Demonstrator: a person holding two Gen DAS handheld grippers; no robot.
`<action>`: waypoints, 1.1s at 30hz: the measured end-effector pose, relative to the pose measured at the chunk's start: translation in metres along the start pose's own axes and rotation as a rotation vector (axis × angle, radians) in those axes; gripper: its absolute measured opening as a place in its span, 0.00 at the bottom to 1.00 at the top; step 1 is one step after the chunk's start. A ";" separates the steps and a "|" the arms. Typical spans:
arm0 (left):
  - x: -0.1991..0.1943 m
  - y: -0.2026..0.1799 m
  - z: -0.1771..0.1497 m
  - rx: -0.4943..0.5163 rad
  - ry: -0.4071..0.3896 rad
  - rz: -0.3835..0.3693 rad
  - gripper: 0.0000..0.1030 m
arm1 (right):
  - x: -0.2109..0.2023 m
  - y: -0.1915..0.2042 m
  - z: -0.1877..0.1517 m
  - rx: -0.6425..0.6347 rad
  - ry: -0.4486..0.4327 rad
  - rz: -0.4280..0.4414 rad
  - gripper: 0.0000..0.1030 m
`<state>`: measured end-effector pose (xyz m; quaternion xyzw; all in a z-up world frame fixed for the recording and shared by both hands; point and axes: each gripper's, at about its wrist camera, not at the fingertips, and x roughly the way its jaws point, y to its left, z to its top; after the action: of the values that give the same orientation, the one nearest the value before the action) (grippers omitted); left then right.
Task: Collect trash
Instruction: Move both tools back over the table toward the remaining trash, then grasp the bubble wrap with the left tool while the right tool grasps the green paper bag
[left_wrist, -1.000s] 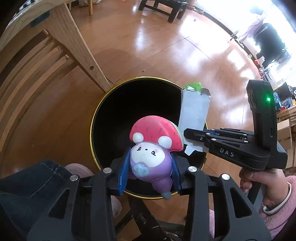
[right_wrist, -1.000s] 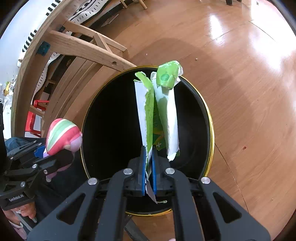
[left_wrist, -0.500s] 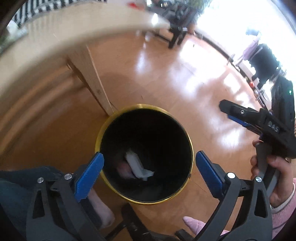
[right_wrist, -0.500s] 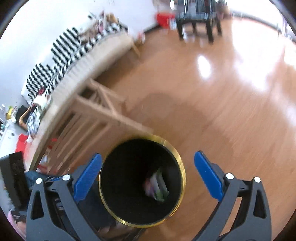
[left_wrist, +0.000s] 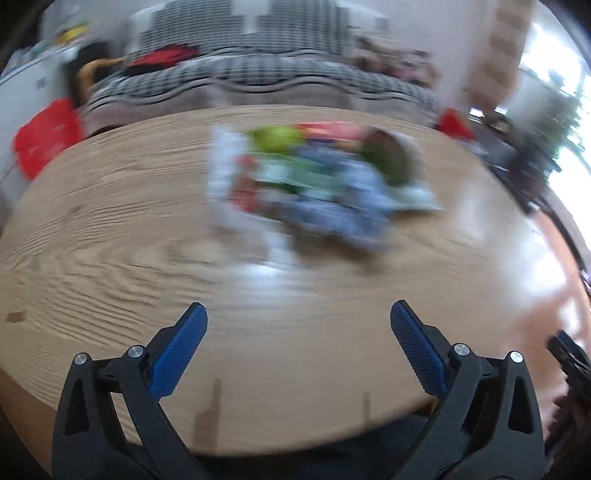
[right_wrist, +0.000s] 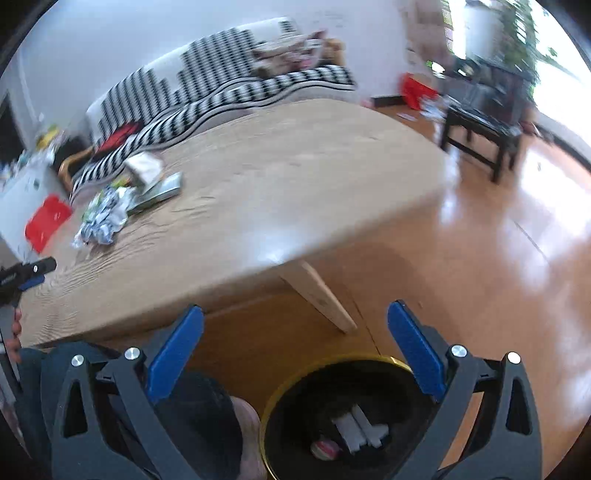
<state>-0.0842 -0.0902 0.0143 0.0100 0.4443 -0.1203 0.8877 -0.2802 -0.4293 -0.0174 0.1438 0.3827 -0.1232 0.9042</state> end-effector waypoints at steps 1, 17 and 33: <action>0.003 0.014 0.002 -0.017 0.004 0.013 0.94 | 0.008 0.009 0.006 -0.001 0.011 -0.001 0.93; 0.084 0.091 0.093 -0.095 0.014 -0.006 0.94 | 0.099 0.163 0.125 -0.134 -0.066 -0.009 0.93; 0.127 0.099 0.108 -0.044 0.053 0.035 0.94 | 0.170 0.222 0.167 -0.251 -0.100 -0.054 0.93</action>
<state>0.0962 -0.0332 -0.0295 0.0018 0.4701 -0.0946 0.8775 0.0187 -0.3018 0.0067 0.0130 0.3534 -0.1058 0.9294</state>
